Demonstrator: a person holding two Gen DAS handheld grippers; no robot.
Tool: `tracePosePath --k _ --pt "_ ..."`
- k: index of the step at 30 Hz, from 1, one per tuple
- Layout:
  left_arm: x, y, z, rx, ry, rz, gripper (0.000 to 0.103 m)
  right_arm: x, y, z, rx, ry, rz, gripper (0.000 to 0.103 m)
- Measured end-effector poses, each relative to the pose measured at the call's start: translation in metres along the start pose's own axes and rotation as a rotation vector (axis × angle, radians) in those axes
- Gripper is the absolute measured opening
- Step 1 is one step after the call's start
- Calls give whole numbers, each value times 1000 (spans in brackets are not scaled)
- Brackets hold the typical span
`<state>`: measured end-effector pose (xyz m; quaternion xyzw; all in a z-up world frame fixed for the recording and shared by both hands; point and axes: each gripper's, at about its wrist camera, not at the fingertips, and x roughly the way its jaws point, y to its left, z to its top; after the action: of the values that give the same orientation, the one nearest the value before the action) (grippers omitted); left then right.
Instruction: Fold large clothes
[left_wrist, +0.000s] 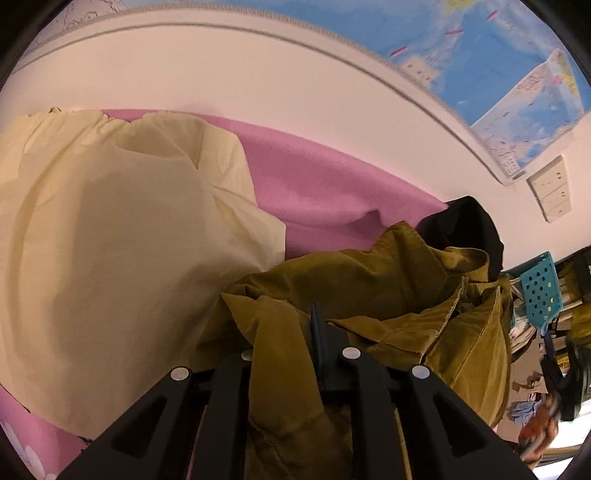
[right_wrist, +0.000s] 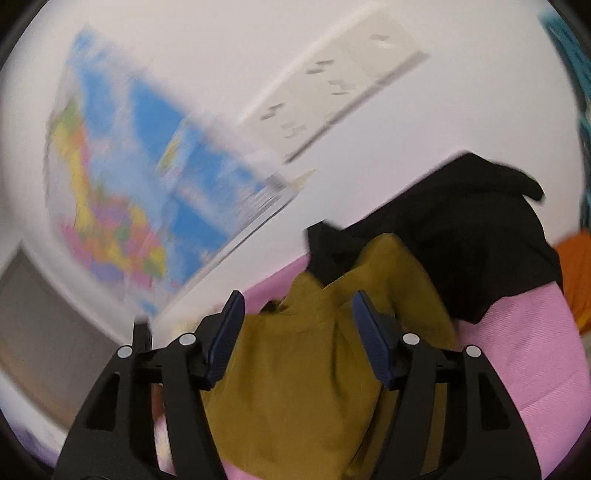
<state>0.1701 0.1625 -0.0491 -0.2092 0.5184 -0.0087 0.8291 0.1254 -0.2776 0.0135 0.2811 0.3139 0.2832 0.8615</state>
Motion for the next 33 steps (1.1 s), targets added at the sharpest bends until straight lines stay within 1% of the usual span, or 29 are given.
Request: tracePosePath --k 1,3,5,7,8,10,11,12,13,14,15,16,17,18,20,21,22,24,25,26,28,29,30,31,32,33 --pt "3 1 1 -5 2 1 12 3 18 -8 -78 26 -14 61" --pt "5 2 1 -12 5 -1 12 16 45 -23 -185 78 -19 66" --pt "4 3 1 -23 6 -8 12 41 75 -43 -315 154 -39 66" --pt "2 4 1 -27 4 -10 12 69 97 -62 -415 212 -65 67" --pt "1 3 1 -25 3 -8 12 86 104 -71 -442 245 -72 67" --pt "-1 3 0 -27 -5 -13 13 111 107 -82 -444 290 -73 66" --pt "-4 2 -1 -22 -11 -17 13 120 108 -85 -443 300 -80 60" --pt "-6 1 -2 -19 -16 -22 15 131 107 -88 -444 308 -102 44" --pt "-10 1 -3 -16 -25 -37 20 141 104 -90 -440 325 -113 35" --pt "-15 1 -5 -17 -34 -59 23 151 98 -91 -423 350 -115 17" --pt "-21 1 -7 -19 -46 -92 31 155 94 -92 -409 354 -119 2" --pt "-26 1 -8 -17 -58 -125 40 159 87 -91 -391 358 -119 2" --pt "-38 2 -11 -4 -84 -196 45 160 85 -89 -383 356 -116 2" --pt "-47 3 -14 11 -111 -239 52 160 81 -86 -364 339 -115 2" --pt "-70 2 -23 69 -178 -313 55 158 82 -77 -357 301 -114 2" --pt "-77 1 -27 89 -200 -335 56 157 85 -75 -361 283 -118 2" --pt "-86 -1 -33 125 -232 -353 60 158 87 -73 -367 275 -117 2" --pt "-90 -10 -44 193 -264 -312 63 168 92 -72 -408 275 -152 2" --pt "-87 -16 -50 226 -263 -287 63 179 91 -76 -428 299 -180 2" --pt "-80 -19 -54 250 -244 -272 63 190 89 -80 -435 325 -200 2" --pt "-50 -25 -62 261 -168 -228 63 202 82 -84 -429 365 -220 2" --pt "-33 -26 -65 267 -131 -198 63 205 78 -85 -420 380 -222 2" --pt "-20 -24 -69 274 -111 -159 62 204 75 -84 -400 381 -218 3" --pt "-11 -23 -72 279 -102 -122 56 196 74 -81 -382 365 -197 6" --pt "-6 -20 -76 286 -108 -98 54 190 74 -80 -378 353 -194 16" --pt "-9 -16 -80 289 -134 -106 53 172 75 -76 -371 316 -177 32"
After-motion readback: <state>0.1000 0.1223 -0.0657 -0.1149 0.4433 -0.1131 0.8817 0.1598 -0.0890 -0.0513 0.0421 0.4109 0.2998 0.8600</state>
